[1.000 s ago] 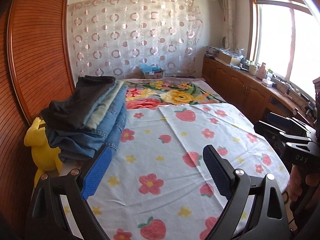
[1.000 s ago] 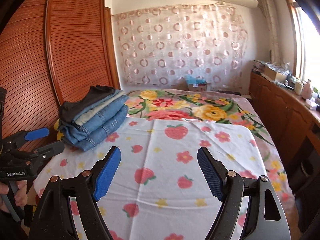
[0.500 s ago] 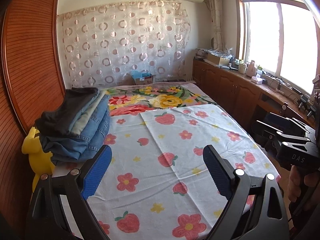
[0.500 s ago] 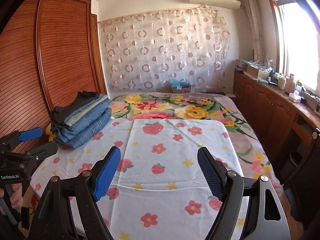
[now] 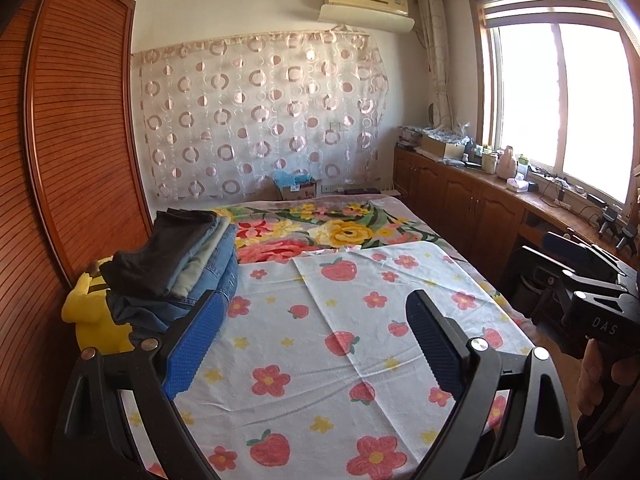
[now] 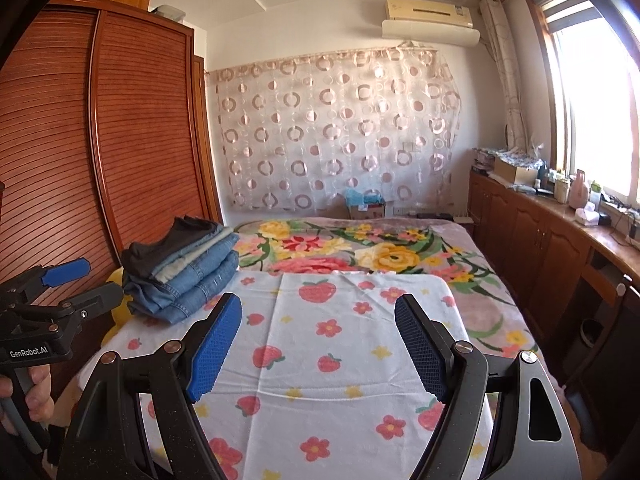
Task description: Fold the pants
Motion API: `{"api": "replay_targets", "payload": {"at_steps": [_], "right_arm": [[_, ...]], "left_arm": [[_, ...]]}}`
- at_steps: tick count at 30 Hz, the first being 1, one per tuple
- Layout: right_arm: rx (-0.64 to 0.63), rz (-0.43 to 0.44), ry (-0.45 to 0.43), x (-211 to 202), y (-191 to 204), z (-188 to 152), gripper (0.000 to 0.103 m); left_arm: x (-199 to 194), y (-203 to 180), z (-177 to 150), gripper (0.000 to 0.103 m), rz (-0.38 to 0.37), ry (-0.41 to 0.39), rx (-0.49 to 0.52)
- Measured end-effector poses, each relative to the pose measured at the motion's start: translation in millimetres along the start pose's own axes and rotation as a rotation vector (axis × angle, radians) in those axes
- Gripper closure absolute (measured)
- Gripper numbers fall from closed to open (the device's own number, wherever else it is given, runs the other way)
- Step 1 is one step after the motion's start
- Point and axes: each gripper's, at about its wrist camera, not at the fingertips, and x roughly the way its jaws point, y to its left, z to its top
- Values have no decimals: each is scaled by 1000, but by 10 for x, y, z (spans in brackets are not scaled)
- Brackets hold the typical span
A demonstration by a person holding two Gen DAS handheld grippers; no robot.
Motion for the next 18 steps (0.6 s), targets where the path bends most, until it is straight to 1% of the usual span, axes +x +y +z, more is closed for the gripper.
{"api": "replay_targets", "payload": {"at_steps": [7,18], "right_arm": [[-7,0,-30,30,-27,-107,22],[-7,-5,-24,90,-79,-122,22]], "left_arm": [[-84,79,-10,10,14,-19,-9],[-85,154,-23,10,24,-20,-22]]}}
